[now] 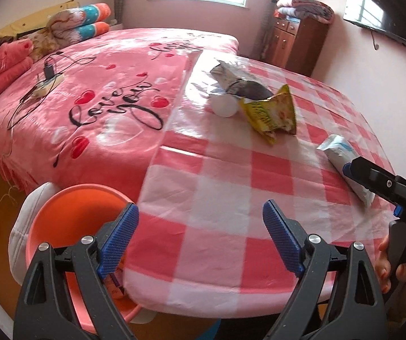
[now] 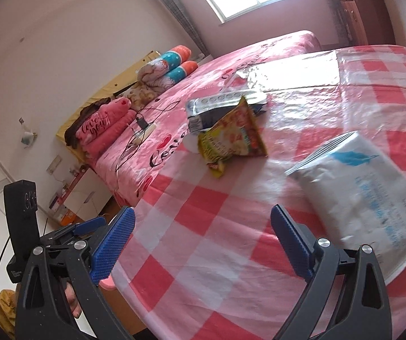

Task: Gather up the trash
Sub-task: 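Move both open tools back to the remaining trash on the table, then grasp the yellow snack bag with the left tool while the right tool grasps the white wet-wipe pack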

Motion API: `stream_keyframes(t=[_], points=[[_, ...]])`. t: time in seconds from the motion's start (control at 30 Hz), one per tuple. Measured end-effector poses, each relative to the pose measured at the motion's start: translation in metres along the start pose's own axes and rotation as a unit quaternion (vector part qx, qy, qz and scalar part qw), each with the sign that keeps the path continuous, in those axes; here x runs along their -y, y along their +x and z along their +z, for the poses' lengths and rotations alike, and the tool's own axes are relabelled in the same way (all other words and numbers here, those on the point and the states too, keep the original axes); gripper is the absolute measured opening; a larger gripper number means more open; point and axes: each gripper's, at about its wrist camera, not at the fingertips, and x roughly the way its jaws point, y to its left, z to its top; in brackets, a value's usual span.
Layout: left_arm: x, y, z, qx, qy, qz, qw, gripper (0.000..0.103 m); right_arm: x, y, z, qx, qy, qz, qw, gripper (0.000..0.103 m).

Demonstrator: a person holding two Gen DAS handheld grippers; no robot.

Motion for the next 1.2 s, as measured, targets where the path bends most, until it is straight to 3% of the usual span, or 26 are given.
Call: stream_keyframes(t=[0.47,0.63,0.97,1.2], points=[[0.058,0.015,0.035,0.005,0.051,-0.005,0.9987,0.090,0.029,-0.033,0.010,0.023,-0.012,-0.029,0.999,0.095],[0.086,0.027,0.052,0.010,0.092,-0.009,0.9956,0.090,0.039,-0.045,0.016,0.032,-0.015,-0.043,0.998,0.095],[0.119,0.067,0.086,0.029,0.232,0.006,0.9722,0.090,0.073,-0.044,0.022,0.000,-0.009,-0.085,0.996,0.095],[0.114,0.095,0.095,0.007,0.268,0.018,0.9632,0.090,0.099,-0.043,0.025,-0.011,0.006,-0.105,0.994,0.095]])
